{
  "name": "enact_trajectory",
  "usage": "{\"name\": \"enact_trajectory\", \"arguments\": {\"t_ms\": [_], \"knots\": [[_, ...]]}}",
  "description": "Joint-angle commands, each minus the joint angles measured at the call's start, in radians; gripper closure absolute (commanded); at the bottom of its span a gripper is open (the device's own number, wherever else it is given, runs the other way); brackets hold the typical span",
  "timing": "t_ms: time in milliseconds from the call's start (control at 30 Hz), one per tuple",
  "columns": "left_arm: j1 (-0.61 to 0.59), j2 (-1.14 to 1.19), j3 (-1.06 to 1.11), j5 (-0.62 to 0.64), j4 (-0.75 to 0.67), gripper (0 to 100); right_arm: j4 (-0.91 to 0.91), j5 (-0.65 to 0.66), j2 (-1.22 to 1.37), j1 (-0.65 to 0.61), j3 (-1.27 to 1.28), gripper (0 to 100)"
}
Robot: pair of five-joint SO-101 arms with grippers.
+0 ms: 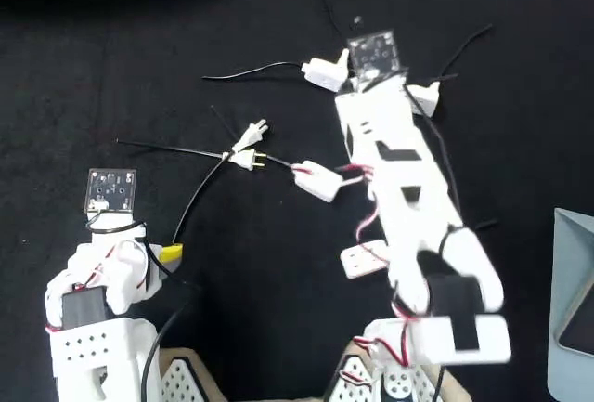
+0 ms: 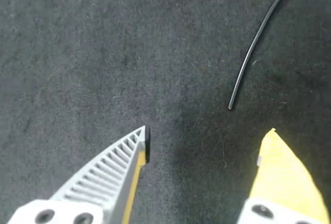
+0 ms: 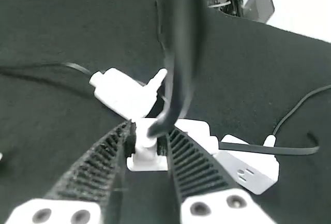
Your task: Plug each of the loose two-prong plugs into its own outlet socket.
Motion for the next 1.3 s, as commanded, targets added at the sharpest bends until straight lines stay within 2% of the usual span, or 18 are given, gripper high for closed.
{"name": "enact_trajectory", "arguments": {"t_ms": [0, 100, 333, 533, 633, 767, 867, 1100, 1267], "knots": [[0.002, -0.005, -0.002, 0.009, -0.021, 66, -0.014, -0.031, 0.081, 0.020, -0.150, 91.4], [0.002, -0.005, 0.004, 0.009, -0.023, 66, 0.101, -0.031, 0.084, 0.014, -0.180, 85.4], [0.002, -0.005, 0.005, 0.009, -0.023, 66, 0.437, -0.092, -0.096, 0.005, -0.193, 85.1], [0.002, -0.005, 0.005, 0.009, -0.023, 66, 0.736, -0.095, -0.239, -0.110, -0.189, 85.0], [0.001, -0.005, 0.005, 0.009, -0.023, 66, 0.736, -0.095, -0.275, -0.204, -0.147, 85.0], [0.001, -0.005, 0.005, 0.009, -0.023, 66, 0.563, -0.084, -0.278, -0.325, -0.045, 85.0], [0.001, -0.005, 0.005, 0.009, -0.023, 66, 0.489, 0.014, -0.260, -0.382, -0.015, 85.0], [0.001, -0.005, 0.005, 0.009, -0.023, 66, 0.543, 0.184, -0.074, -0.436, -0.160, 84.9], [0.002, -0.005, 0.005, 0.009, -0.023, 66, 0.664, 0.210, 0.058, -0.485, -0.303, 84.2]]}}
